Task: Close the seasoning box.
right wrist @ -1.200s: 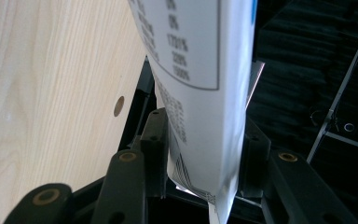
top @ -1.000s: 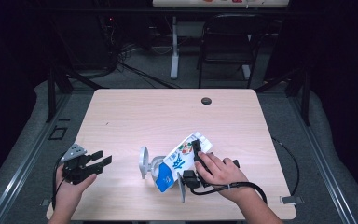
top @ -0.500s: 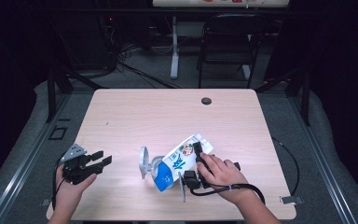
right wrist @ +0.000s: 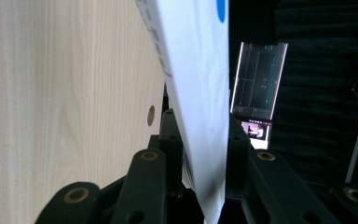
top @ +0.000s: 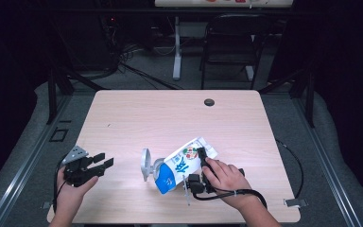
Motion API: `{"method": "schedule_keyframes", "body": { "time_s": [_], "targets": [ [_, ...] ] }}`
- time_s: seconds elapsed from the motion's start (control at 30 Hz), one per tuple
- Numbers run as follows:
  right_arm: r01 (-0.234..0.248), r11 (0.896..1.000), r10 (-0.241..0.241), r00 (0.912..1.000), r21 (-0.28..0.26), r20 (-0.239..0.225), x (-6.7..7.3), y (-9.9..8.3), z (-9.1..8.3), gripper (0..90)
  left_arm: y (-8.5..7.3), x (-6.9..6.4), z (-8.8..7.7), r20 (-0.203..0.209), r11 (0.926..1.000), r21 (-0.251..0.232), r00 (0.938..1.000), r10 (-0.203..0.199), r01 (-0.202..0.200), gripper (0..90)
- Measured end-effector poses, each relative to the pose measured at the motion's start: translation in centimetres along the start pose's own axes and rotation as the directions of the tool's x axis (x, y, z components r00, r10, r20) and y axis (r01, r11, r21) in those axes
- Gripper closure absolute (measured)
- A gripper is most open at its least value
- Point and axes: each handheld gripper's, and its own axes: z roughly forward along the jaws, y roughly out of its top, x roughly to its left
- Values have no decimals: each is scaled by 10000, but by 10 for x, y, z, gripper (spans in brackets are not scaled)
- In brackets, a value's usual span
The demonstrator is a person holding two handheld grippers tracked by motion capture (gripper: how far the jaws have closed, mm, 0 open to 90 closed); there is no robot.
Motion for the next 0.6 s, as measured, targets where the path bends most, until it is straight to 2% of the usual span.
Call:
{"method": "schedule_keyframes", "body": {
  "time_s": [0.27, 0.4, 0.5, 0.6],
  "targets": [
    [-623, 9980, 620, 9975, -57, -330, 1, -3, 1, 807, 0, 0, 0, -8, 10000, 12, 10000, -6, 6, 528],
    [-1059, 9942, 1050, 9935, -187, -439, 3, -5, 2, 826, 0, 0, 0, -12, 10000, 16, 10000, -11, 11, 528],
    [-1202, 9927, 1197, 9913, -61, -540, 3, -7, 1, 836, 0, 0, 0, -3, 10000, 21, 10000, -9, 9, 528],
    [-1595, 9871, 1585, 9854, -118, -614, 3, -9, 1, 855, 0, 0, 1, -3, 10000, 17, 10000, -12, 12, 528]
  ]
}}
